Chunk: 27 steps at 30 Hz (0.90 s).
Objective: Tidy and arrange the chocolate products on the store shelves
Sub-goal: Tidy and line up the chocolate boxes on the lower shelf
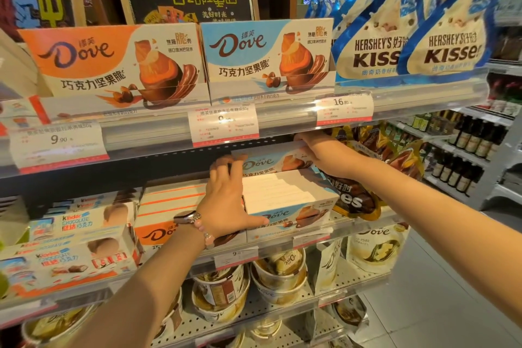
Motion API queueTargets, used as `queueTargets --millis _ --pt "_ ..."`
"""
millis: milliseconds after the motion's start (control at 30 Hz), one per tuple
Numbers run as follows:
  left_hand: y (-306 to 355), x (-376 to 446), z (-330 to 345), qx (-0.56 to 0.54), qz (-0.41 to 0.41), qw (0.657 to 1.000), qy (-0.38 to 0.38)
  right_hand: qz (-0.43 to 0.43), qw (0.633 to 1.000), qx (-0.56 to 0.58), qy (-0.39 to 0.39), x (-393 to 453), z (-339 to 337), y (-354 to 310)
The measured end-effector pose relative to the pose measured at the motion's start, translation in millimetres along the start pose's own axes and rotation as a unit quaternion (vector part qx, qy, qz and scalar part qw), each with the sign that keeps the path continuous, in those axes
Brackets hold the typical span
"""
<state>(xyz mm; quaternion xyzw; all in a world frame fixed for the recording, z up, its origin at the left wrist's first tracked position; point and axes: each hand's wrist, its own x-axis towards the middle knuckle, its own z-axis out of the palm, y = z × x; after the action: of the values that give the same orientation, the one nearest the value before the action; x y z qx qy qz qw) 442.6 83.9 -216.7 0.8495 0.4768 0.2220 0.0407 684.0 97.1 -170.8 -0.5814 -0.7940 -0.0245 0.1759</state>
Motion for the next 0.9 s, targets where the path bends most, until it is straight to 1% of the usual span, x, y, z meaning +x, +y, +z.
queueTargets --millis 100,267,333,400,533,600,733,833,900 --pt "-1.1 0.3 -0.5 -0.023 -0.002 1.0 -0.007 0.013 1.0 0.005 -0.021 -0.5 9.4 0.9" --pt "-2.8 4.6 -1.9 -0.023 0.026 0.997 -0.066 0.044 0.998 0.031 -0.023 -3.4 20.2 1.6" --pt "-3.9 6.6 -1.4 -0.029 0.031 0.996 -0.078 0.063 0.997 0.033 -0.016 -4.2 23.1 1.8" --pt "-5.0 8.3 0.2 -0.029 0.023 0.995 -0.087 0.07 0.997 0.031 -0.016 -4.2 26.6 1.3" --pt "-8.3 13.6 2.4 -0.021 -0.004 0.995 -0.097 0.08 0.996 0.021 -0.04 -5.6 36.5 -5.7" --pt "-9.7 15.4 2.6 -0.013 -0.014 0.994 -0.107 0.077 0.996 0.028 -0.03 -6.7 42.1 -9.5" --pt "-10.9 16.2 5.2 0.002 -0.011 0.993 -0.118 0.078 0.996 0.046 0.011 -10.4 46.0 -12.3" --pt "-8.6 16.3 4.5 0.018 -0.02 0.993 -0.114 0.07 0.995 -0.017 0.064 -14.0 48.0 -12.4" --pt "-8.1 16.2 4.2 0.034 -0.025 0.993 -0.113 0.053 0.994 -0.049 0.078 -14.5 49.7 -13.1"
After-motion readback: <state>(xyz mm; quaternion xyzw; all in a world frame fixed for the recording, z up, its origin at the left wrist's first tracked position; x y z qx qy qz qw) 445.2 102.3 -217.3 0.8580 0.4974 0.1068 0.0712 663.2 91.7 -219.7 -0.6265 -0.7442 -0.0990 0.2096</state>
